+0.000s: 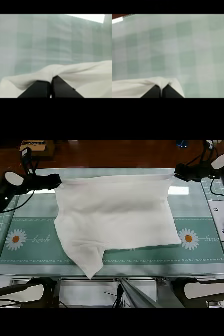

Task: Fold the shirts.

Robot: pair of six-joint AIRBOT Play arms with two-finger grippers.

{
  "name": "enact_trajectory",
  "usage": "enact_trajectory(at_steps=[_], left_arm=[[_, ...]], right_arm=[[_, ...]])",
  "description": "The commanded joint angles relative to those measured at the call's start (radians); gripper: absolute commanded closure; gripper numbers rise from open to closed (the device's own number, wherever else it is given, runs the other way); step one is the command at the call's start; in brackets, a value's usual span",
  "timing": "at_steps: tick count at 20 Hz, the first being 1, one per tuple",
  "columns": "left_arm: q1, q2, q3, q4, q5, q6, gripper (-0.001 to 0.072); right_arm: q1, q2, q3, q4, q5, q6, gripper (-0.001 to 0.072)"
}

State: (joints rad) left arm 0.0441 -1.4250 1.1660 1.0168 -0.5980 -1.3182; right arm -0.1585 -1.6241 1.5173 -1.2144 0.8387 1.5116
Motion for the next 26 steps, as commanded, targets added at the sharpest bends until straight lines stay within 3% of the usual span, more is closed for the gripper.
enact_trajectory(at_steps=[1,6,12,19,20,22,26], left_arm=[[-0.044,-0.045,0.000,-0.001,0.100,0.002,0.0685],[-0.040,-0.060,0.003,0.001,-0.004,0.001,0.0685],[0.024,-0.037,0.019,0.050,-0.452,-0.003,0.0686],[0.015,-0.068,0.016,0.051,-0.504,-0.068,0.0680],[0.010,-0.071,0.016,0.045,-0.526,-0.066,0.0624],[0.008,-0.067,0.020,0.048,-0.597,-0.066,0.0313],[0.110,0.035,0.028,0.102,-0.809,-0.051,0.0285]], right_arm=[[0.000,-0.053,0.000,0.024,-0.048,0.000,0.0692],[0.000,-0.071,0.006,0.050,0.028,0.000,0.0692],[0.002,-0.064,0.043,-0.012,0.286,0.000,0.0693],[0.013,-0.087,0.043,-0.044,0.332,0.066,0.0690],[0.013,-0.089,0.043,-0.030,0.333,0.065,0.0633],[0.011,-0.080,0.045,-0.024,0.349,0.016,0.0444],[-0.047,-0.001,0.108,-0.176,0.598,-0.128,0.0430]])
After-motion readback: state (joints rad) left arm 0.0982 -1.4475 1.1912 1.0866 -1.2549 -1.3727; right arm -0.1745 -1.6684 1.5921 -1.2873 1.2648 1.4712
